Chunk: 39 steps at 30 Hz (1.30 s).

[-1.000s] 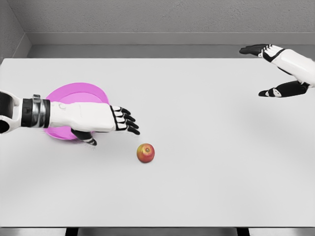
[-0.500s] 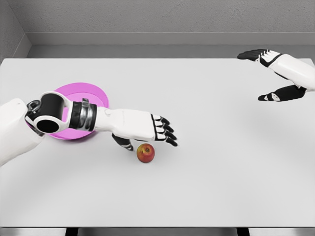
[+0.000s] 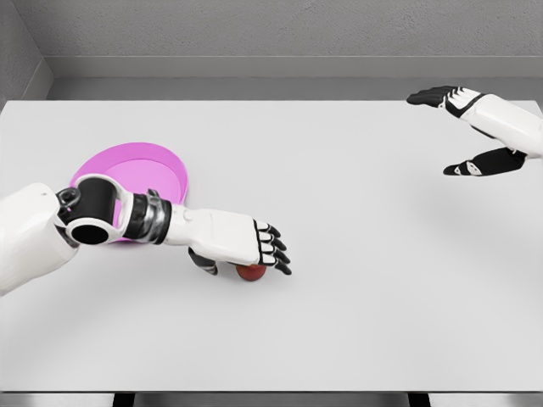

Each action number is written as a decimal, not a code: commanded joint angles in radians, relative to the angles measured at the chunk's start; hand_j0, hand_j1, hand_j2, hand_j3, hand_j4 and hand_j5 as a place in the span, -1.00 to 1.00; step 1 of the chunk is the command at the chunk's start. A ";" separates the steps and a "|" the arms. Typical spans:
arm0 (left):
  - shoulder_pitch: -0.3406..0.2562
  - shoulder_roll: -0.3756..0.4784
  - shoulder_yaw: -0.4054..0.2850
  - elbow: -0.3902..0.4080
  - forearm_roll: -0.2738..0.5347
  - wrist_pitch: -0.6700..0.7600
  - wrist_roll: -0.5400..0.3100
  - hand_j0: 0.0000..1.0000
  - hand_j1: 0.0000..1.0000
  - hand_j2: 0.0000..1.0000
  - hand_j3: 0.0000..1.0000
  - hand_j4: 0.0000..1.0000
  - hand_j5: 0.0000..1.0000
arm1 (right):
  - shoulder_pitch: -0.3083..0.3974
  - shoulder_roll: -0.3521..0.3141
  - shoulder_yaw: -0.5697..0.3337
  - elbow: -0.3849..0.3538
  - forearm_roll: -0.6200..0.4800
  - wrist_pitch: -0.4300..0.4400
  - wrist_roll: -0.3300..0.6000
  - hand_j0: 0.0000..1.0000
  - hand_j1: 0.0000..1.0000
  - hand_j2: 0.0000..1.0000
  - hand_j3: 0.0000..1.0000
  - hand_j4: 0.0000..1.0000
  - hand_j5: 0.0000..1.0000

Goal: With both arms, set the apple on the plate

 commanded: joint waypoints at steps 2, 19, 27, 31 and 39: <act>0.000 -0.004 -0.004 0.003 -0.001 0.002 0.000 0.98 0.98 0.98 0.98 0.98 0.98 | 0.002 -0.003 0.000 0.000 -0.008 0.003 -0.001 1.00 1.00 1.00 1.00 1.00 1.00; 0.002 -0.024 -0.008 0.037 -0.023 0.002 0.000 0.62 0.62 0.62 0.62 0.62 0.62 | -0.005 -0.001 0.014 0.000 -0.008 0.003 -0.001 1.00 1.00 1.00 1.00 1.00 1.00; 0.002 -0.022 -0.008 0.053 -0.034 0.002 0.000 0.62 0.62 0.62 0.62 0.62 0.62 | -0.008 -0.001 0.015 -0.002 -0.006 0.003 -0.001 1.00 1.00 1.00 1.00 1.00 1.00; 0.003 -0.024 -0.008 0.053 -0.035 0.002 0.000 0.57 0.57 0.57 0.57 0.57 0.57 | -0.006 -0.001 0.015 -0.005 -0.001 0.003 -0.001 1.00 1.00 1.00 1.00 1.00 1.00; 0.003 -0.024 -0.016 0.051 -0.037 0.002 0.000 0.39 0.39 0.39 0.39 0.39 0.39 | -0.011 -0.003 0.015 -0.022 -0.001 0.003 -0.001 1.00 1.00 1.00 1.00 1.00 1.00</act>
